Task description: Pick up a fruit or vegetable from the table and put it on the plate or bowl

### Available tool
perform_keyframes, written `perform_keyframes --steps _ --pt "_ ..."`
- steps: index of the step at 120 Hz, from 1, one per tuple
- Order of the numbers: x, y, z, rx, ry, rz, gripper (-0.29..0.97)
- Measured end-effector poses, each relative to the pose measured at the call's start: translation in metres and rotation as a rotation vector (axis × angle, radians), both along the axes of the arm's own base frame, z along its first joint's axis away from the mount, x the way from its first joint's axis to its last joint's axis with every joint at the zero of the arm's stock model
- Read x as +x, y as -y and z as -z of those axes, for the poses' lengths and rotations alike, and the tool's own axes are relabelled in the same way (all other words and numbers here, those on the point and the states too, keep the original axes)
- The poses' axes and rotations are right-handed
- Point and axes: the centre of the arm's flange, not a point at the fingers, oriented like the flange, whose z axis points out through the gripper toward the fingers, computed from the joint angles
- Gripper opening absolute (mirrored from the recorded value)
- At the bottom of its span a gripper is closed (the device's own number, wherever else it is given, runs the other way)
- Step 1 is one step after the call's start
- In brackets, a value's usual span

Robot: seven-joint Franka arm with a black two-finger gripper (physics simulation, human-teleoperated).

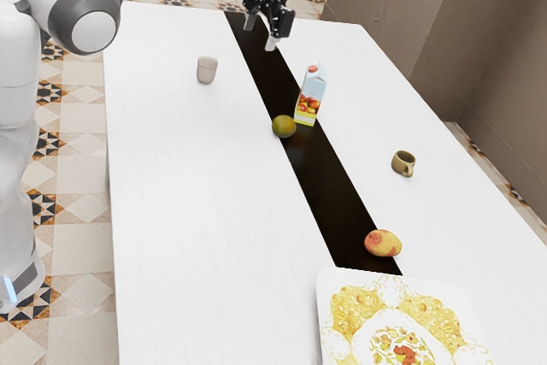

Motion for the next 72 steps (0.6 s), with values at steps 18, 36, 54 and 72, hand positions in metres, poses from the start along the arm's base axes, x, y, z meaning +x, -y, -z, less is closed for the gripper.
perform_keyframes --steps 18,36,54,72 --pt "0.002 0.001 0.002 0.000 -0.004 0.007 0.68" --pt "-0.062 0.036 -0.149 0.028 0.292 0.102 0.68" --pt "-0.059 0.009 -0.133 0.042 0.241 0.039 0.68" --pt "0.059 0.007 0.035 0.033 -0.030 0.014 0.68"
